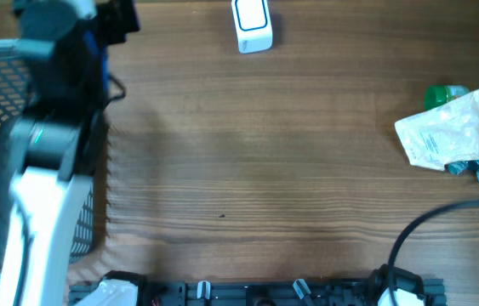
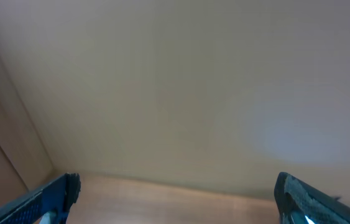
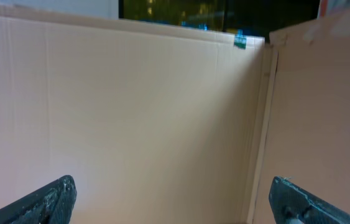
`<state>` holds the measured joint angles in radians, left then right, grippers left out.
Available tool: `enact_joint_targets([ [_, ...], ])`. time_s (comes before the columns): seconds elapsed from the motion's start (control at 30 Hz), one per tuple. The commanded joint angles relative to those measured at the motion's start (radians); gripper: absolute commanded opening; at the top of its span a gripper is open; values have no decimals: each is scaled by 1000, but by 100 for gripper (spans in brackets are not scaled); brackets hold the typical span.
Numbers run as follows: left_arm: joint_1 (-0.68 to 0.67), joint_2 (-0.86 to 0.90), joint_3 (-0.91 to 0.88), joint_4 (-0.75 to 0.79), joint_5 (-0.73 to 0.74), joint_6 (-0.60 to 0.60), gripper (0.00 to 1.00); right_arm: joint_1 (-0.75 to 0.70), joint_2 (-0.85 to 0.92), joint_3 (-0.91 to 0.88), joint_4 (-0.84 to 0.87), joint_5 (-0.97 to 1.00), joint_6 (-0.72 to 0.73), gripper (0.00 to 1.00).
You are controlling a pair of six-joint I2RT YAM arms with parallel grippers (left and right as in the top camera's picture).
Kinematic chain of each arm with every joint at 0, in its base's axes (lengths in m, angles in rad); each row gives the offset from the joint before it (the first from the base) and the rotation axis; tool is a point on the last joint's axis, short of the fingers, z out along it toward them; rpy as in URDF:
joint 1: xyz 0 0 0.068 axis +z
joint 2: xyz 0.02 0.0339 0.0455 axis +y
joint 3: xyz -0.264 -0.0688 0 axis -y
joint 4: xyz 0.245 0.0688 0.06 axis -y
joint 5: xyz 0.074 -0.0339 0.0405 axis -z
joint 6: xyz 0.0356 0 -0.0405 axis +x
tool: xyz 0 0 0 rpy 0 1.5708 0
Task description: Scan the item barcode
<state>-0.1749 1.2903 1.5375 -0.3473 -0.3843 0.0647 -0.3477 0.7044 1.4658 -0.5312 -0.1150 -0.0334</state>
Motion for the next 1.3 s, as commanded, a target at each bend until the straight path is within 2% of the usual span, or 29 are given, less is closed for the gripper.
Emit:
enact_joint_targets([
  [0.0, 9, -266, -98, -1, 67, 25, 100, 5, -105, -143, -3, -25, -19, 100],
  [0.1, 63, -502, -287, 58, 136, 19, 100, 5, -186, -228, 18, -113, -15, 100],
  [0.17, 137, -669, -432, 97, 160, -27, 100, 4, -234, -247, 38, -139, 25, 100],
  [0.33, 272, -941, -616, 68, 399, -28, 100, 4, -432, -257, 43, -138, 37, 100],
  [0.5, 277, -1019, -624, 19, 531, -28, 100, 5, -558, -255, 45, -138, 36, 100],
  [0.63, 338, -1144, -624, 15, 537, -28, 100, 5, -645, -229, 55, -118, 34, 100],
  [0.83, 334, -1276, -624, -11, 537, -28, 100, 5, -664, -175, 55, -120, 37, 100],
  [1.13, 312, -1286, -618, -74, 545, -27, 100, 74, -699, -104, 10, -111, 41, 100],
  [1.27, 312, -1286, -618, -16, 544, -27, 100, 72, -699, -107, 9, -112, 41, 100],
])
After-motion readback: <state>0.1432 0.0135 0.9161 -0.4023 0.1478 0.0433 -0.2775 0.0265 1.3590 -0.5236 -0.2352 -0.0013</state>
